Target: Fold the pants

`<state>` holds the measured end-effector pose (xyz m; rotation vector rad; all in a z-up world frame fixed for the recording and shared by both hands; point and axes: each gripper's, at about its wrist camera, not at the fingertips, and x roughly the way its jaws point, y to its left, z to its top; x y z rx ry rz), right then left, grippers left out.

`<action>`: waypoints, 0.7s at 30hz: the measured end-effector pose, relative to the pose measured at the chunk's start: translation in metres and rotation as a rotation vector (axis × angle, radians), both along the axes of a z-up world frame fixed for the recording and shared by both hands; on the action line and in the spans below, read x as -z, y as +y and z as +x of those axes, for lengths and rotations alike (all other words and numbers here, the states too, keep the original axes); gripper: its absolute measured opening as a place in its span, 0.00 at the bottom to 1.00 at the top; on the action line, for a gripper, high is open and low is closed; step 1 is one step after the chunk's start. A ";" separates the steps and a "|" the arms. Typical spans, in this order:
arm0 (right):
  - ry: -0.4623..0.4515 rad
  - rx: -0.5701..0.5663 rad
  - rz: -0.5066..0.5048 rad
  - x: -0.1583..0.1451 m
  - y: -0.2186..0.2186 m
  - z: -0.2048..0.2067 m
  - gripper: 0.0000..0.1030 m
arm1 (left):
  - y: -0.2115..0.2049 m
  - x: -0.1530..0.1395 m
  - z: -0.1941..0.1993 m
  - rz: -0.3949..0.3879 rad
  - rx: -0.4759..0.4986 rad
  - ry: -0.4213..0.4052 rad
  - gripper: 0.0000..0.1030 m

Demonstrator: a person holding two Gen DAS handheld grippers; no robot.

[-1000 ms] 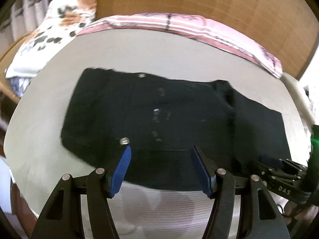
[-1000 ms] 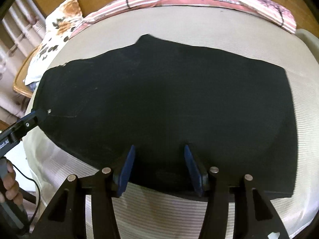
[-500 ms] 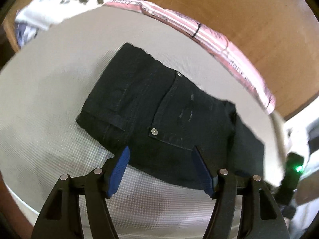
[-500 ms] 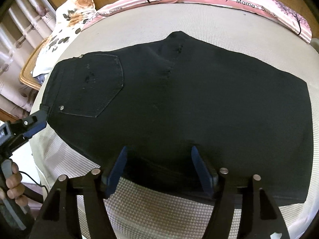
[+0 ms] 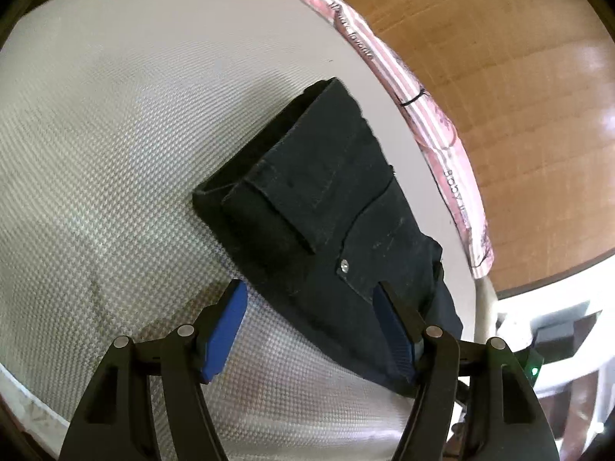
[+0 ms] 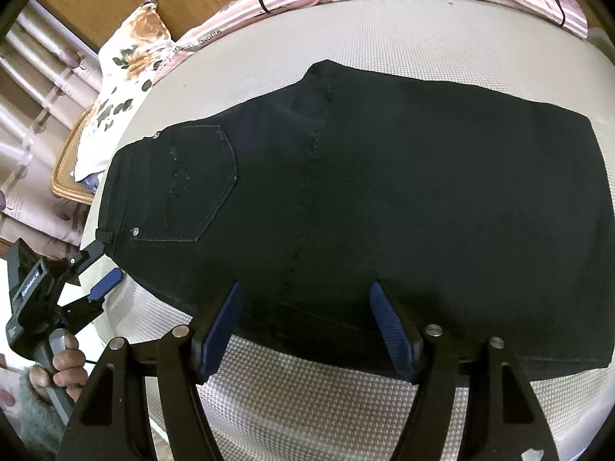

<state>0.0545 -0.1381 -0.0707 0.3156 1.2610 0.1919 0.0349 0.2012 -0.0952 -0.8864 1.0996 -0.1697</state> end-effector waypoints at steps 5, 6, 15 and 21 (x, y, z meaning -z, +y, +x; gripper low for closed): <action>-0.004 -0.013 -0.016 0.000 0.003 -0.001 0.65 | 0.007 0.008 0.003 -0.002 -0.015 0.008 0.66; -0.005 -0.013 -0.017 0.000 0.003 -0.001 0.65 | 0.009 0.009 0.004 -0.009 -0.019 0.004 0.66; -0.008 -0.005 -0.015 0.001 0.003 0.000 0.65 | 0.027 0.025 0.010 -0.149 -0.097 -0.068 0.67; -0.012 -0.008 -0.026 0.002 0.006 -0.001 0.67 | 0.020 0.023 0.014 -0.117 -0.084 -0.095 0.63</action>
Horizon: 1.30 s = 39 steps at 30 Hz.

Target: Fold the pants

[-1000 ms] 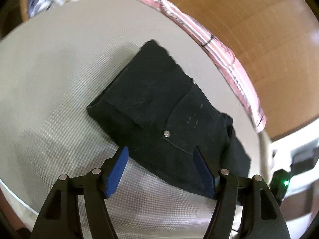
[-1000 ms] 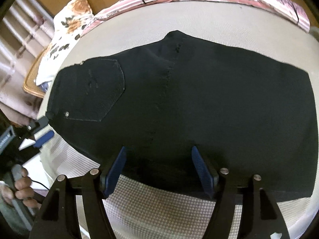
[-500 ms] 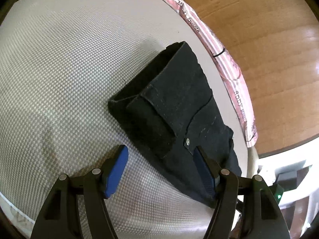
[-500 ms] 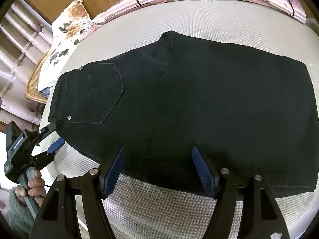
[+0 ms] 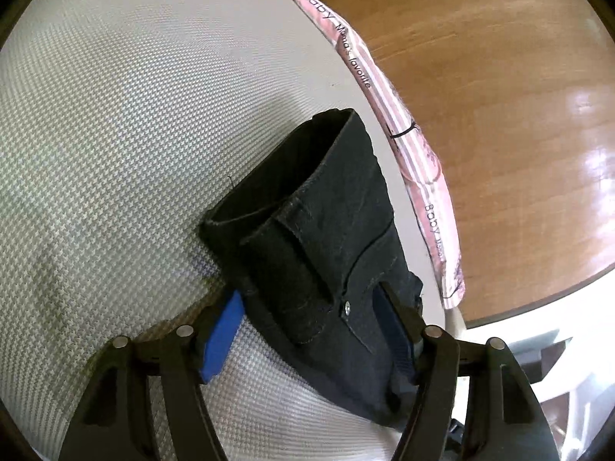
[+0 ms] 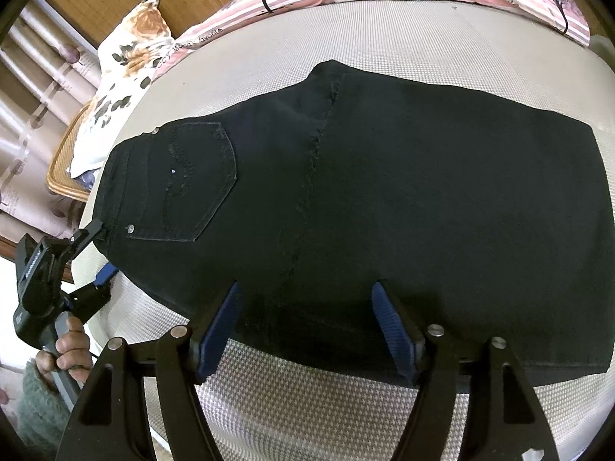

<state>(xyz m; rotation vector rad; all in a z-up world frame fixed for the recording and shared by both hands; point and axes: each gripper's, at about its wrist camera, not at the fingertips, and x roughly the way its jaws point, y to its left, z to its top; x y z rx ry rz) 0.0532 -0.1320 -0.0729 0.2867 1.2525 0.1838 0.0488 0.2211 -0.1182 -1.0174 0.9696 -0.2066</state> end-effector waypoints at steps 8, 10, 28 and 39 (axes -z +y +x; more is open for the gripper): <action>0.005 -0.001 -0.008 0.000 0.000 -0.001 0.67 | 0.004 0.006 -0.004 -0.002 -0.011 0.018 0.52; 0.006 0.000 -0.010 -0.001 -0.001 -0.001 0.67 | 0.007 0.007 -0.004 -0.016 -0.015 0.028 0.52; 0.004 -0.004 -0.025 0.001 0.002 0.002 0.69 | 0.038 0.020 -0.004 -0.181 -0.150 0.072 0.54; -0.002 0.028 0.025 0.000 -0.004 0.007 0.69 | 0.013 0.006 0.014 -0.090 -0.087 -0.002 0.70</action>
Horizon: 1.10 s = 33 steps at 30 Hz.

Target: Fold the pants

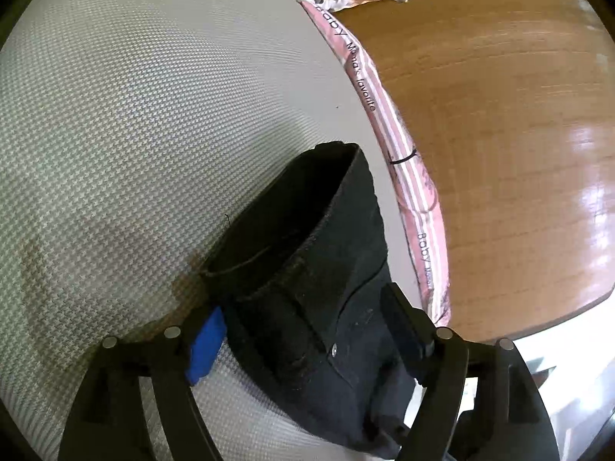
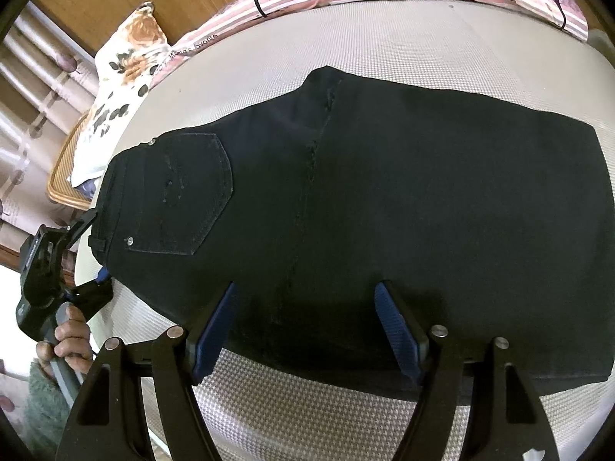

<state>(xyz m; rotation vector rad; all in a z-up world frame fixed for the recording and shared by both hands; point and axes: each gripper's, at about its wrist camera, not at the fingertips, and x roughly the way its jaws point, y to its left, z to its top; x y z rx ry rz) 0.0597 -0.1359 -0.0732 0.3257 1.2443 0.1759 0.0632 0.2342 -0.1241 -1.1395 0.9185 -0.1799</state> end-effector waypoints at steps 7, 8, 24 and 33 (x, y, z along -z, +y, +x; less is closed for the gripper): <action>-0.002 0.021 0.016 0.001 -0.003 -0.001 0.69 | 0.007 0.009 -0.015 -0.037 -0.034 0.014 0.53; -0.002 0.019 0.014 0.001 -0.003 -0.001 0.69 | 0.004 0.009 -0.011 -0.026 -0.037 0.016 0.53; -0.025 0.038 0.016 -0.005 -0.008 -0.004 0.69 | -0.011 0.007 0.006 0.079 -0.020 0.005 0.26; -0.076 0.074 0.027 -0.020 -0.028 -0.008 0.69 | -0.054 -0.069 0.014 0.219 0.111 -0.186 0.23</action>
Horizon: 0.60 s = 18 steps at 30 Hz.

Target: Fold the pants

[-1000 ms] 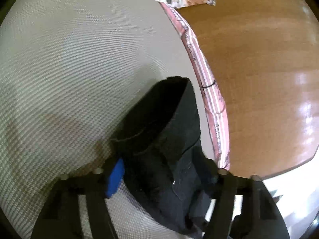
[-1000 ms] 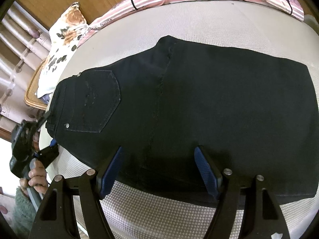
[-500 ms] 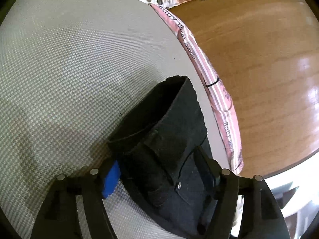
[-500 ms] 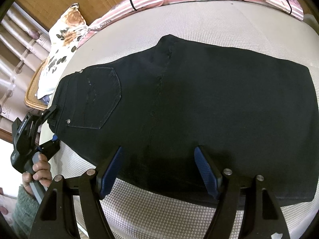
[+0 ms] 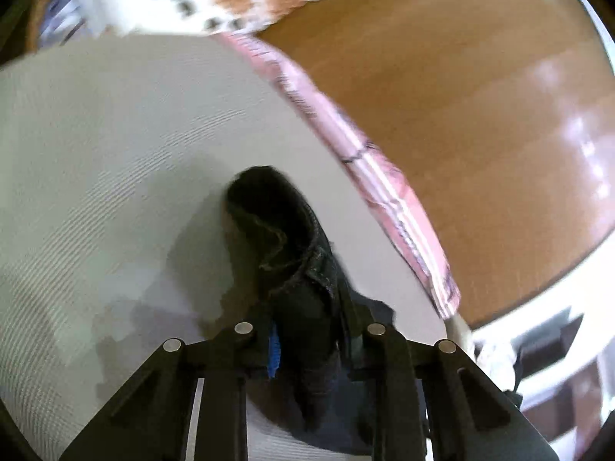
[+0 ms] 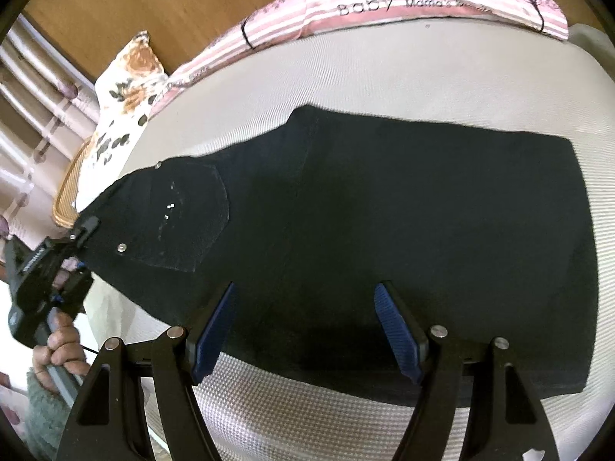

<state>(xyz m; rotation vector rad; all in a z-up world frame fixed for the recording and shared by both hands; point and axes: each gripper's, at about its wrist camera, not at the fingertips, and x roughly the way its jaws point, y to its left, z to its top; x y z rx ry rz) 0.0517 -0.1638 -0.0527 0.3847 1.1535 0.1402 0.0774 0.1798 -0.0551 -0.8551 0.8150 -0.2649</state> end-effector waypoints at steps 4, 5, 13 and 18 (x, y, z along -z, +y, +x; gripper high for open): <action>-0.028 0.036 0.014 -0.011 -0.017 -0.001 0.69 | -0.032 -0.029 0.007 0.008 0.089 -0.060 0.22; -0.036 0.044 0.014 -0.014 -0.021 -0.002 0.69 | -0.042 -0.037 0.009 0.019 0.116 -0.076 0.22; -0.125 0.178 0.041 -0.045 -0.084 -0.013 0.69 | -0.156 -0.087 0.031 0.070 0.377 -0.176 0.22; -0.153 0.286 0.067 -0.055 -0.137 -0.025 0.69 | -0.242 -0.090 0.032 0.118 0.570 -0.179 0.22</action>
